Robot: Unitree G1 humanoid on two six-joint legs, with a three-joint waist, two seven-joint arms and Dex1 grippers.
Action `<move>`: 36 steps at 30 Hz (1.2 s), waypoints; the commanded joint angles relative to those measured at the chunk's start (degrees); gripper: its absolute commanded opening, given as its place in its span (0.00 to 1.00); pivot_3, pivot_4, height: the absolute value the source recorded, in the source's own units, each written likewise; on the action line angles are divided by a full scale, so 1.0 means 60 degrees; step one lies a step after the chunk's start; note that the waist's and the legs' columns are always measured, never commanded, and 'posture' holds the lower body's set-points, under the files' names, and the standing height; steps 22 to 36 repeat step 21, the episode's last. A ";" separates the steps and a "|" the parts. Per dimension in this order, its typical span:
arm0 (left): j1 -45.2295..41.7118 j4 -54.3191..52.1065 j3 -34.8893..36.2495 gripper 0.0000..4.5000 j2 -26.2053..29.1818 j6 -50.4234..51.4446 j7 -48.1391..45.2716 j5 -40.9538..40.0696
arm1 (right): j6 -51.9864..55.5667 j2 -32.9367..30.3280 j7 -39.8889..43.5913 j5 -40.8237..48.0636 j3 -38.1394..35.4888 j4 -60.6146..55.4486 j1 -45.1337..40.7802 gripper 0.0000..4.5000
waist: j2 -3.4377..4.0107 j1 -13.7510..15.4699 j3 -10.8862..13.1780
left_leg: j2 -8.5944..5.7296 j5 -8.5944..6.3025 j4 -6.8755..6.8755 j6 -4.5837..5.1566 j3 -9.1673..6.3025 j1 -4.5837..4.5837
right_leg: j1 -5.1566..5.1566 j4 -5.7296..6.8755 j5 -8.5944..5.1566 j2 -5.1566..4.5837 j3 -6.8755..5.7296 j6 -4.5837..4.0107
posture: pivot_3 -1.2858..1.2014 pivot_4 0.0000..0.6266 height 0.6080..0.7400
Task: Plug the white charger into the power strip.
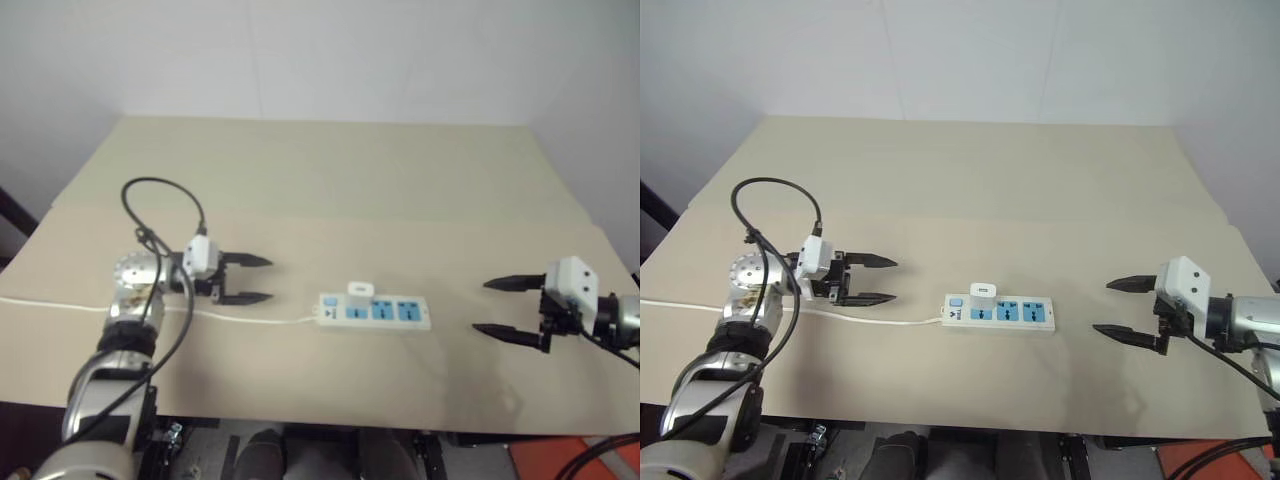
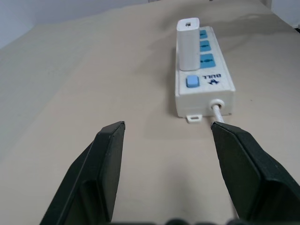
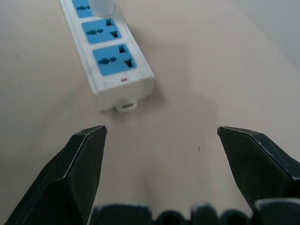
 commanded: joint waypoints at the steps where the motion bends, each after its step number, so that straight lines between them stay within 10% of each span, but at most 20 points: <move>1: 0.0176 -0.0528 0.0062 0.71 0.0121 0.0167 -0.0039 -0.0208 | -0.0091 -0.0130 -0.0099 0.0199 -0.0514 -0.0390 0.0137 0.99 | -0.0001 0.0000 0.0001 | 0.0000 0.0001 0.0001 -0.0001 0.0000 0.0002 | 0.0001 0.0003 0.0000 0.0000 0.0000 0.0000 | 0.52 0.24 1.00; 36: 0.0267 -0.0669 0.0081 0.71 0.0130 0.0328 0.0047 -0.0180 | 0.0027 -0.0308 -0.0180 0.0207 -0.0952 -0.0487 0.0449 0.99 | -0.0004 0.0024 0.0002 | -0.0001 0.0006 0.0002 -0.0009 0.0003 0.0007 | 0.0004 0.0008 0.0001 0.0000 0.0001 -0.0001 | 0.52 0.24 1.00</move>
